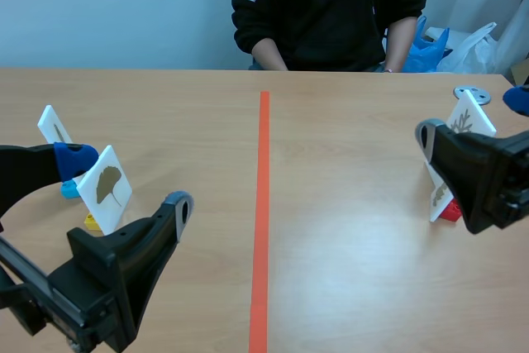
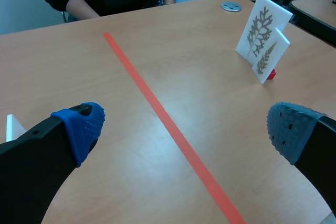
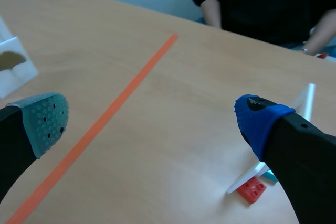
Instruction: Sort the leaf by its shape. The table is split by an orange tape line. A compound leaf with several leaflets goes to the left side, a simple leaf with one blade goes to the right side. Return to the home posture when a red brick is placed on the table.
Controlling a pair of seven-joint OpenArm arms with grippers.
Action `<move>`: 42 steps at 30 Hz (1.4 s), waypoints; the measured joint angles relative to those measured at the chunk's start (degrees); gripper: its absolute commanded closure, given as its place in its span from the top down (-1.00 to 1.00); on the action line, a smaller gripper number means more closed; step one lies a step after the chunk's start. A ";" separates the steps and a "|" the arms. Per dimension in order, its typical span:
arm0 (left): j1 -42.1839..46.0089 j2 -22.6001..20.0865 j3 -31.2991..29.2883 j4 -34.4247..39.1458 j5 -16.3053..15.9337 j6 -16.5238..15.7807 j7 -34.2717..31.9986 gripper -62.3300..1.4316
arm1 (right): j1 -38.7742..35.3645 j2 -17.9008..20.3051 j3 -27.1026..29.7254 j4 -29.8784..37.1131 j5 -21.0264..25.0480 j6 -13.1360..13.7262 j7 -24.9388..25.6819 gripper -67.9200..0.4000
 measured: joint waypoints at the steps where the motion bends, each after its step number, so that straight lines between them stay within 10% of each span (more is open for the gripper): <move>1: 0.00 0.00 0.00 0.00 0.00 0.59 -0.02 1.00 | -0.96 0.00 0.00 0.96 0.00 0.37 -0.04 0.97; 42: -0.02 -0.02 0.00 0.00 0.72 2.67 2.36 1.00 | -7.45 -0.02 0.00 5.55 -0.22 1.77 -1.75 0.97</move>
